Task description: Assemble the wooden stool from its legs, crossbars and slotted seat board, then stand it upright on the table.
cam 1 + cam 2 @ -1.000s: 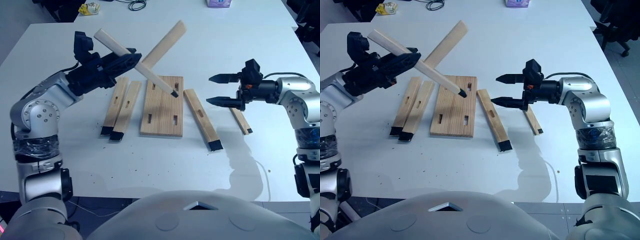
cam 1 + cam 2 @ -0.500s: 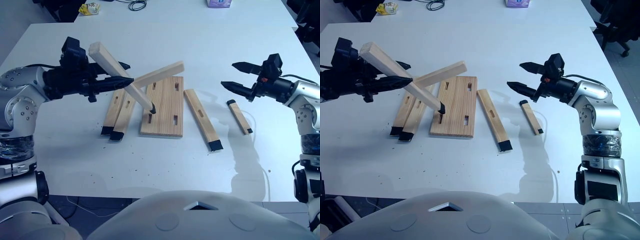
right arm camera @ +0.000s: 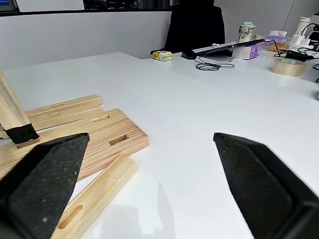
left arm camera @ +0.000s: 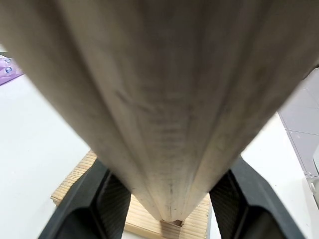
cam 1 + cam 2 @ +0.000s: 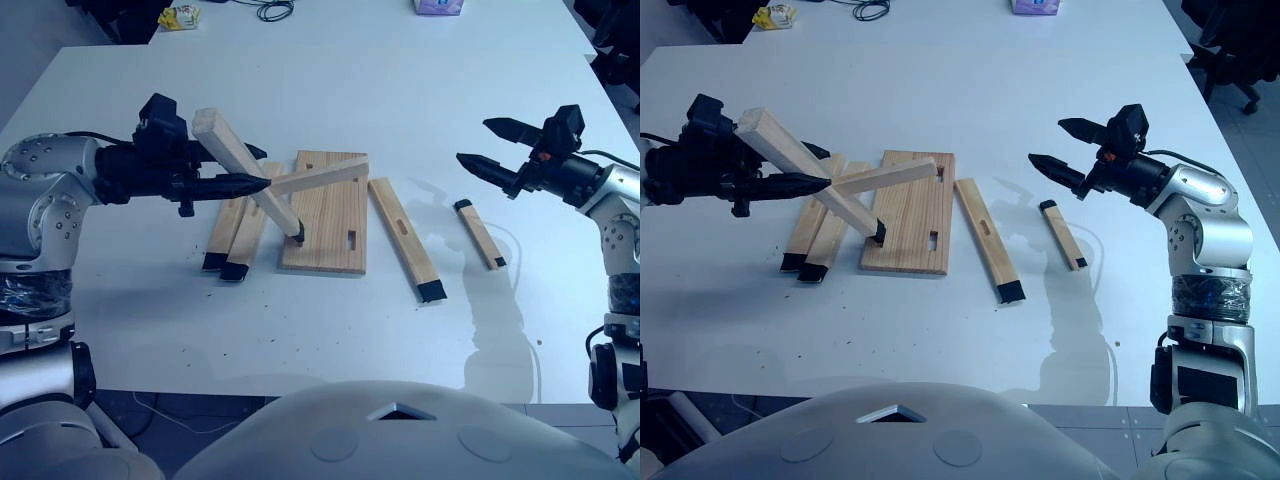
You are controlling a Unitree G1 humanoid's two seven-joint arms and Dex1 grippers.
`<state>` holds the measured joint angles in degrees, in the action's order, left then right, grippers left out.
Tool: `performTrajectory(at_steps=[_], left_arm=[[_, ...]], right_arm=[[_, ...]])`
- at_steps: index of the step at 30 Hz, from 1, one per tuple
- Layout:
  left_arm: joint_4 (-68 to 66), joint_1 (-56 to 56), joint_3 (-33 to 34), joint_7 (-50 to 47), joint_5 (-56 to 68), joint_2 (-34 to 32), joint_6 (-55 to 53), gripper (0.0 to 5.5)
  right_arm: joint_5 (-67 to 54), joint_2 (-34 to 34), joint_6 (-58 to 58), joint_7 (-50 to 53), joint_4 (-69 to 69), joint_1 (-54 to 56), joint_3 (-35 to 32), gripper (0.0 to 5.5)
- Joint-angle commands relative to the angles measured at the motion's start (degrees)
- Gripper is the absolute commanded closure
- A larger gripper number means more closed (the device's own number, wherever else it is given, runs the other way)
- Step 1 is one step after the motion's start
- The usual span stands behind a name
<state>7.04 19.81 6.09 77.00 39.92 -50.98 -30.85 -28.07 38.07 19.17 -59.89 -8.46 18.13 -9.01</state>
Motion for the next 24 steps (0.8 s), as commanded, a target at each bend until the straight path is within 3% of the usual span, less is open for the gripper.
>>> performTrajectory(at_steps=[1,24], left_arm=[[0.0,-0.46,-1.2,1.16,-2.05,0.19,2.19,3.44],[-7.44,2.7,-9.19,12.02,-9.65,-2.41,11.73,3.45]], right_arm=[[0.36,-0.2,-1.16,0.43,-0.74,1.28,-0.69,0.9],[0.24,-3.22,-2.98,2.84,0.45,-1.16,-0.54,0.9]])
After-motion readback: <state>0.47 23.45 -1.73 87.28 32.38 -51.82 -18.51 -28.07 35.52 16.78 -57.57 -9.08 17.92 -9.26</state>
